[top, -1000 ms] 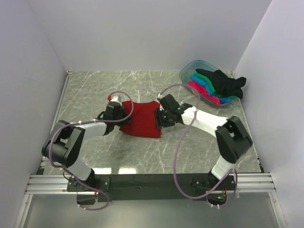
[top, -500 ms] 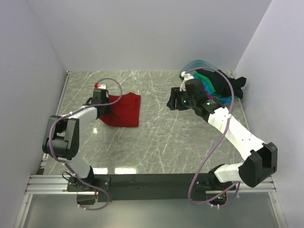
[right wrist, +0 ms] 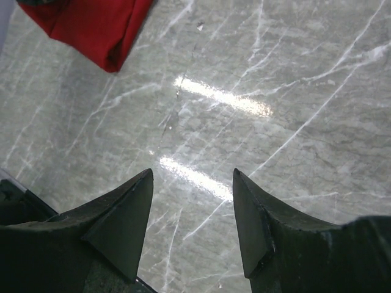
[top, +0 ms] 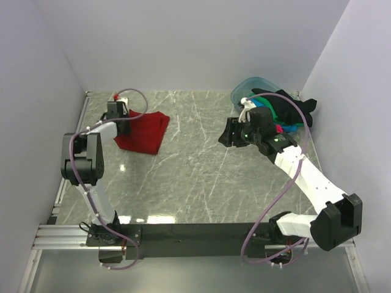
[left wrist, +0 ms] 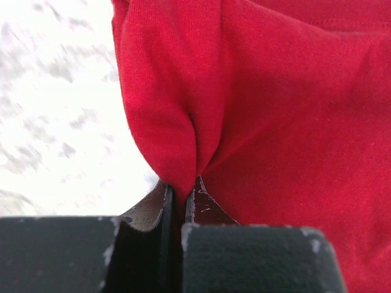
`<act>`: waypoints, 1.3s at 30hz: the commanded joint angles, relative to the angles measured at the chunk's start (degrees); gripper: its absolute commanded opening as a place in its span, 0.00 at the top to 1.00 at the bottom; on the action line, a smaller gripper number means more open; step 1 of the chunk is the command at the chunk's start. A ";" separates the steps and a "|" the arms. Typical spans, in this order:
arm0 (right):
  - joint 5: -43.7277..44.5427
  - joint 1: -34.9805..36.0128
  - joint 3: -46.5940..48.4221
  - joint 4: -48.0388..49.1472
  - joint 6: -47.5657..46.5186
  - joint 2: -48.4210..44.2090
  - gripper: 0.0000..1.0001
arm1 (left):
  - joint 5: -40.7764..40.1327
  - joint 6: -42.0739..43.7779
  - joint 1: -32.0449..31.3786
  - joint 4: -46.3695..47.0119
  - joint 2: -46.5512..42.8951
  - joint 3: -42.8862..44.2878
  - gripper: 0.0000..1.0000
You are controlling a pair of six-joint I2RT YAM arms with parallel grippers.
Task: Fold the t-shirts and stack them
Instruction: Neatly place the folded tshirt to the corner
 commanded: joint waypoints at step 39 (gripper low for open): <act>-3.59 -4.22 -2.52 3.66 -0.80 -4.27 0.38 | 0.75 7.93 19.06 -9.75 20.87 28.69 0.62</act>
